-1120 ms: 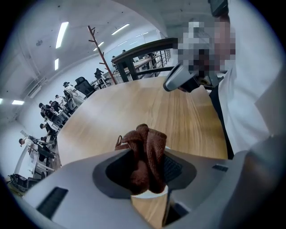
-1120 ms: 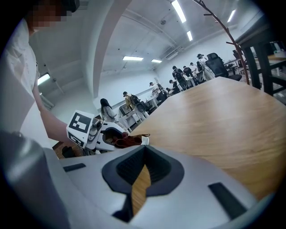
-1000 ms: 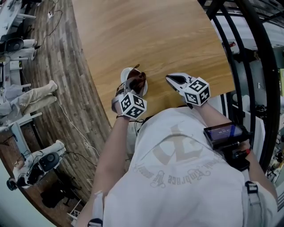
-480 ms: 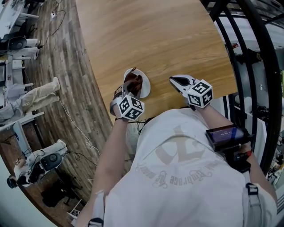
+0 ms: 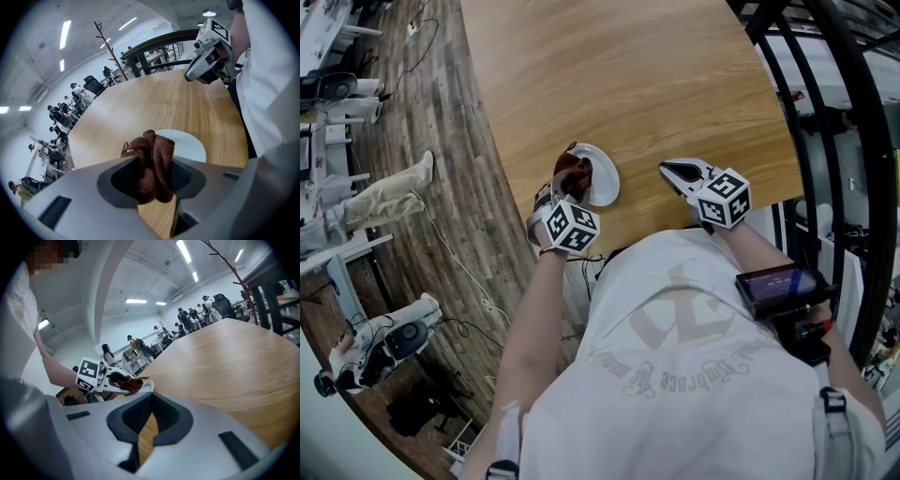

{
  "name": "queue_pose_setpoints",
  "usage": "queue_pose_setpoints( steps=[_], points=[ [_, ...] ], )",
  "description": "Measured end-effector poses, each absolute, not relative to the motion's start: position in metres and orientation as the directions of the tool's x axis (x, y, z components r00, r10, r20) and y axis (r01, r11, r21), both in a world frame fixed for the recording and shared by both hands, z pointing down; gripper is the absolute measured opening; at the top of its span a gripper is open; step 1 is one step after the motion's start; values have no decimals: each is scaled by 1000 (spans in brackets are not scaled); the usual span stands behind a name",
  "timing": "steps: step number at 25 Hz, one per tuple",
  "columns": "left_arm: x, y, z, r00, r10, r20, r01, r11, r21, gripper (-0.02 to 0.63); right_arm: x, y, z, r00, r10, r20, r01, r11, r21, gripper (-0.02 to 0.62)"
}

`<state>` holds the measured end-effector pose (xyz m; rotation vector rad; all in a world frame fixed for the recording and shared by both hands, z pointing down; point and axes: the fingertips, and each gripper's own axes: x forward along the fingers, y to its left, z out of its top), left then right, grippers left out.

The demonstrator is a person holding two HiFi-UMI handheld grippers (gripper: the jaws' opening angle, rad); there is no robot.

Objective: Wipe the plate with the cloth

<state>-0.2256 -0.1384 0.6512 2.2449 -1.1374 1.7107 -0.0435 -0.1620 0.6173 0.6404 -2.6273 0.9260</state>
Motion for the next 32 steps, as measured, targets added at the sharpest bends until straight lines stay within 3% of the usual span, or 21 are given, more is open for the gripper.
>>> queue_pose_setpoints(
  steps=[12,20,32],
  points=[
    [-178,-169,654,179,-489,854,-524,-782,-338,170,-32,-165,622,-842,-336,421,-528,670,-522,14],
    [-231,-178,650,83,-511,855,-588,-718,-372,170,-32,-164,621,-843,-332,424,-527,672,-521,14],
    [-264,-145,643,66,-528,847,-633,-678,-373,170,-65,-161,613,-858,-304,414,-496,703,-510,14]
  ],
)
